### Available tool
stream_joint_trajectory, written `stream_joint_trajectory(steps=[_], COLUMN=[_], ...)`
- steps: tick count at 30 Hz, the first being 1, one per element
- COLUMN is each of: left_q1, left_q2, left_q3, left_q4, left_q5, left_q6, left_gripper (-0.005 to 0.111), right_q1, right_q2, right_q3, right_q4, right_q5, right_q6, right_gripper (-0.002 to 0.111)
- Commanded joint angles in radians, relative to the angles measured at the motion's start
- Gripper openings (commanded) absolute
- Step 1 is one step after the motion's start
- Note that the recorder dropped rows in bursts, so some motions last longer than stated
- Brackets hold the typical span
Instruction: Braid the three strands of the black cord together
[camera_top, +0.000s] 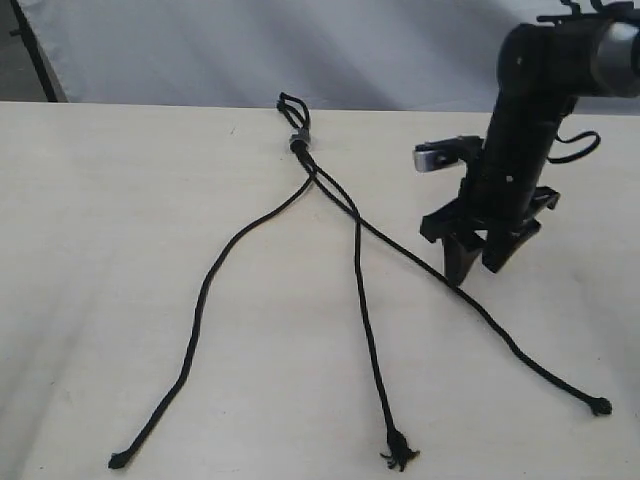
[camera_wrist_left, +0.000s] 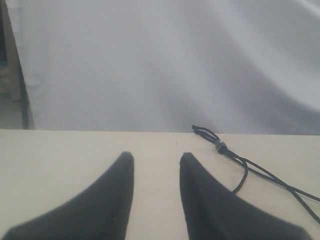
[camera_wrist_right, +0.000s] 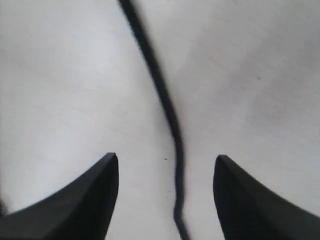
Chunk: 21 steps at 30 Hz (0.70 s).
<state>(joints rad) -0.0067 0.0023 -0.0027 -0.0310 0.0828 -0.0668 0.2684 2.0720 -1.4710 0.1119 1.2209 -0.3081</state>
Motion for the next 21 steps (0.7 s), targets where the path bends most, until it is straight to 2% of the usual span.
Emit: stream_joint_trajectory(steps=[1, 4, 8, 12, 15, 21], left_q1=[-0.006, -0.006, -0.006, -0.006, -0.006, -0.006], left_q2=[-0.002, -0.002, -0.002, -0.002, -0.002, -0.002], left_q3=[0.003, 0.003, 0.003, 0.003, 0.003, 0.003], left_q4=[0.003, 0.003, 0.003, 0.003, 0.003, 0.003], left_q5=[-0.010, -0.010, -0.010, -0.010, -0.010, -0.010], left_q6=[-0.001, -0.001, -0.001, -0.001, -0.001, -0.001], left_gripper=[0.031, 0.031, 0.031, 0.031, 0.031, 0.031], right_q1=[0.147, 0.276, 0.377, 0.415, 0.434, 0.524], right_q2=[-0.082, -0.053, 0.022, 0.072, 0.094, 0.094], right_q3=[-0.009, 0.001, 0.038, 0.053, 0.053, 0.053], right_q4=[0.017, -0.001, -0.023, -0.095, -0.081, 0.113], right_q5=[0.000, -0.074, -0.118, -0.140, -0.140, -0.132], right_q6=[0.018, 0.087, 0.115, 0.156, 0.166, 0.047], right_gripper=[0.054, 0.054, 0.054, 0.054, 0.054, 0.054])
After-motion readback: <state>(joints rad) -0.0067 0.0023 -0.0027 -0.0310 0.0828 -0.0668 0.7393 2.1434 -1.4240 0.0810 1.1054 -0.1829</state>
